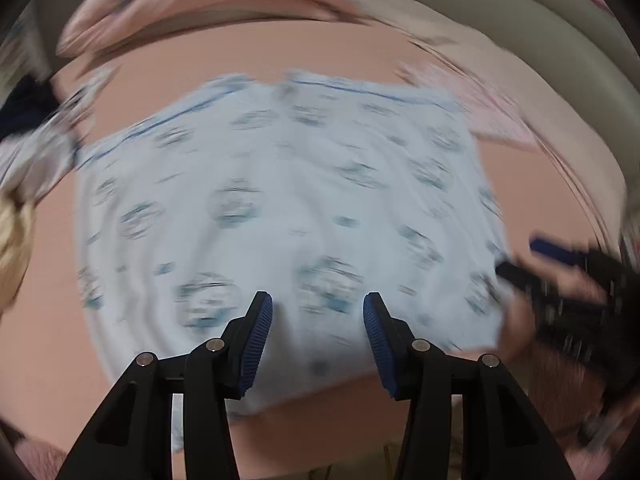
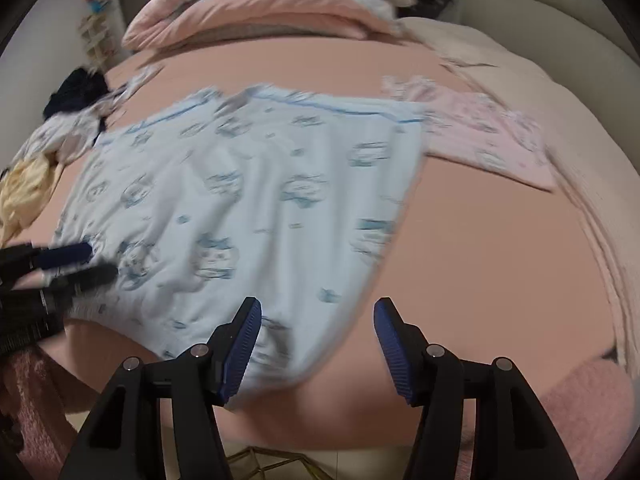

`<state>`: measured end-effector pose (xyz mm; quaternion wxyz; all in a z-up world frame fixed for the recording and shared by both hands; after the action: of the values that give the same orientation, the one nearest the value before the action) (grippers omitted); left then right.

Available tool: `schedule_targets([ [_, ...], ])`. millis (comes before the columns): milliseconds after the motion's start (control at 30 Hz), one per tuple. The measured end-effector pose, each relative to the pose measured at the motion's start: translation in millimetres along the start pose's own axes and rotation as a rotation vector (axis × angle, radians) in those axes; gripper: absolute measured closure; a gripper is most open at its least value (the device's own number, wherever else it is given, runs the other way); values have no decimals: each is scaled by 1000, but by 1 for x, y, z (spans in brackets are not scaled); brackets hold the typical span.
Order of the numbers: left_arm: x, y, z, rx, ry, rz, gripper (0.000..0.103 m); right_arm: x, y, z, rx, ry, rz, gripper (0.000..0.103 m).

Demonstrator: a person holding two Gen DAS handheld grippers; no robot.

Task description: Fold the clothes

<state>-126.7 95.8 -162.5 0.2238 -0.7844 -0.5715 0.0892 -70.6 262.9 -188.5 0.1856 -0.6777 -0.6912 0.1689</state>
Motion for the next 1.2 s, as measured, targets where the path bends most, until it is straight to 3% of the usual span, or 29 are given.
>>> schedule_targets([
  [100,-29,3,16,-56,-61,-129,59,-21,17,22,-82,61,-92,44],
  [133,-28,11,24,-89,-70,-144,59,-19,20,24,-68,66,-95,43],
  [300,-21,31,16,-83,-82,-121,57,5,29,8,-182,40,38,39],
  [433,-21,26,-6,-14,-65,-83,58,4,7,-15,-38,74,43,39],
  [500,-31,16,-11,11,-105,-84,58,-10,-9,-14,27,82,-8,39],
  [600,-54,10,-11,0,-140,-140,57,-27,-4,13,-42,73,-69,39],
  [700,-81,29,7,-97,-190,-210,57,-31,16,26,-108,98,-84,35],
  [767,-87,53,10,-108,-164,-241,57,-25,22,18,-137,91,-62,34],
  [933,-96,60,-13,-30,-108,-296,57,-25,10,-4,-81,113,-12,34],
  [1033,-115,48,-16,7,-171,-339,57,-52,-19,-6,11,101,-86,33],
  [1100,-128,39,-13,-6,-188,-349,57,-71,-27,11,-10,96,-144,33],
  [1167,-136,44,0,-92,-224,-350,57,-70,-20,38,-85,106,-146,34],
  [1200,-140,46,6,-135,-242,-351,57,-66,-14,34,-50,90,-114,33],
])
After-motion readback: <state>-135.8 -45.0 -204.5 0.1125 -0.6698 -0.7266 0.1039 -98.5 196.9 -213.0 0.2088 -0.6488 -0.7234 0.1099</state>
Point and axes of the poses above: each gripper's, at about its wrist camera, not at the fingertips, and z roughly the way its jaws point, x to its right, y to its underside, the point moved 3 cm from there along z, roughly the way its jaws point, and after that the axes turned 1 degree about x, right-handed, at the moved point
